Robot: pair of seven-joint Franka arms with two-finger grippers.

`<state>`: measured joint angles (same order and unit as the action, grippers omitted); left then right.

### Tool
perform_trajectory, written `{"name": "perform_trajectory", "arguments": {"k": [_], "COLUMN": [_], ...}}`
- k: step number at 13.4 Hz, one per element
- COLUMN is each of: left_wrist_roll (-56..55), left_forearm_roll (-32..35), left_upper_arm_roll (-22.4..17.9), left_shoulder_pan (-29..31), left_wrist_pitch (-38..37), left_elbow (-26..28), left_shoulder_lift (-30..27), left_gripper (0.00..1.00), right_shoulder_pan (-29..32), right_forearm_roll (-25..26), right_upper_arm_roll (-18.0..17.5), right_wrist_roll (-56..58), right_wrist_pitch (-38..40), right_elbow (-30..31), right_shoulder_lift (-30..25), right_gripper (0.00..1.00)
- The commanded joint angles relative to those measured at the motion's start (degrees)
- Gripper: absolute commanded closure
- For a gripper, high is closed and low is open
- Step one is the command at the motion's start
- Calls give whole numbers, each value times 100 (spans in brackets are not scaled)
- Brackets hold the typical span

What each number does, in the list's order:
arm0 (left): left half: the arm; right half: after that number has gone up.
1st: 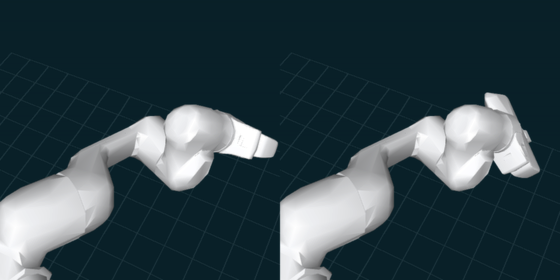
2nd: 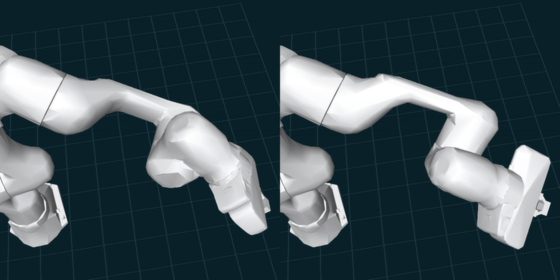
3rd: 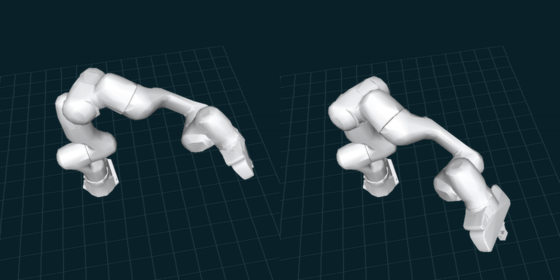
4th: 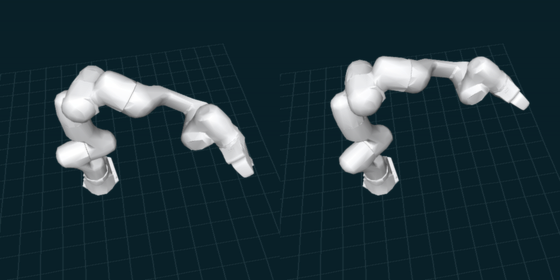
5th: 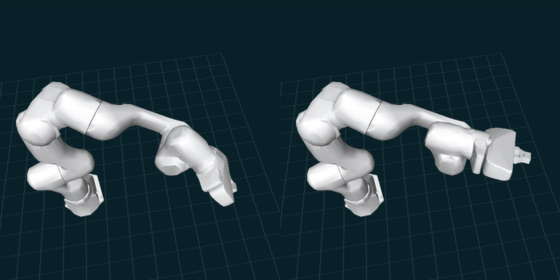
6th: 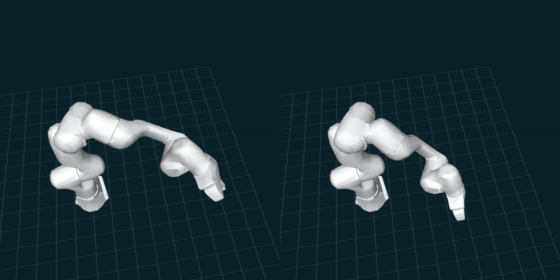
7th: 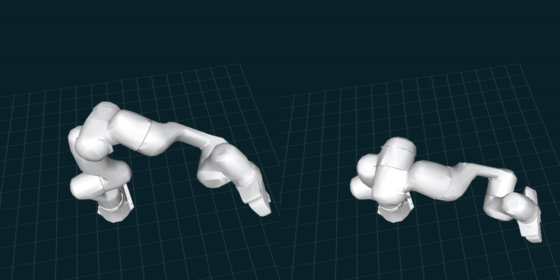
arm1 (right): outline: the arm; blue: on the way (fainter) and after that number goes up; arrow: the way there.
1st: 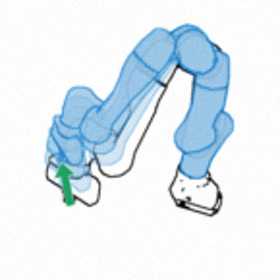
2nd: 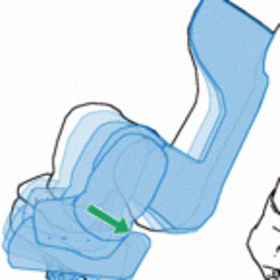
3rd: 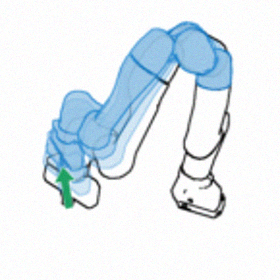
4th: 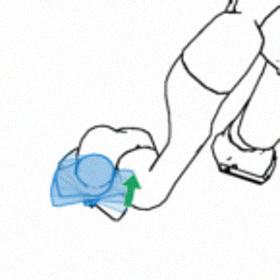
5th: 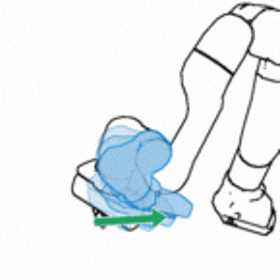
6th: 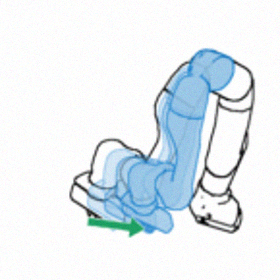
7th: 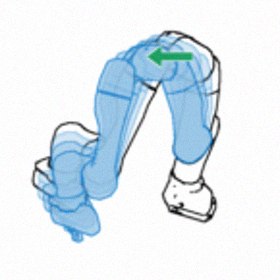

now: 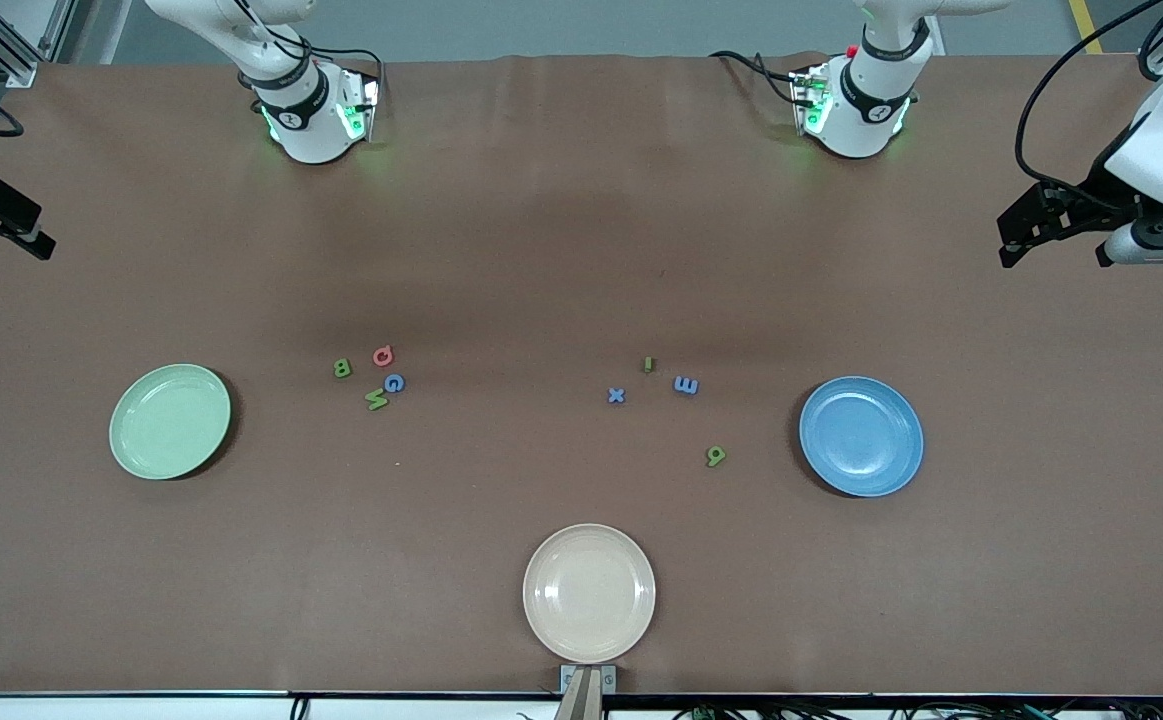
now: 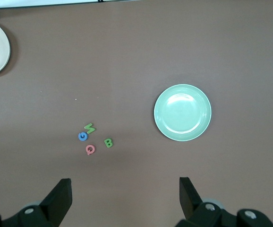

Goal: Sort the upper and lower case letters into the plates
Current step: 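Raise both grippers from rest and move them toward the letters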

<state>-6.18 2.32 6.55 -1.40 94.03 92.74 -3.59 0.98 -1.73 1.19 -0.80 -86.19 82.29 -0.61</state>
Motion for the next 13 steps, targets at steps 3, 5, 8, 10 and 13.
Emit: {"name": "perform_trajectory", "arguments": {"k": [3,5,8,10,13], "left_wrist_roll": [152,257,346,179,-381], "left_forearm_roll": [-74,-74,-83,-92,-92], "left_upper_arm_roll": [-4,-4,-4,65,197], "left_shoulder_pan": [26,34,34,-71,-220], "left_wrist_pitch": [36,28,80,369,686], "left_elbow": [-124,-116,-195,-55,68], "left_shoulder_lift": [157,165,428,665,1140], "left_gripper": [0,0,0,0,0], "right_shoulder_pan": [-27,-27,-62,-132,-360], "right_forearm_roll": [32,32,24,15,-47], "right_upper_arm_roll": [13,13,4,-14,-22], "right_wrist_roll": [28,28,27,28,36], "right_wrist_pitch": [-21,-12,23,188,-124], "right_elbow": [15,15,42,173,1050], "right_shoulder_lift": [-27,-27,70,227,228], "right_gripper": [0,0,0,0,0]}}
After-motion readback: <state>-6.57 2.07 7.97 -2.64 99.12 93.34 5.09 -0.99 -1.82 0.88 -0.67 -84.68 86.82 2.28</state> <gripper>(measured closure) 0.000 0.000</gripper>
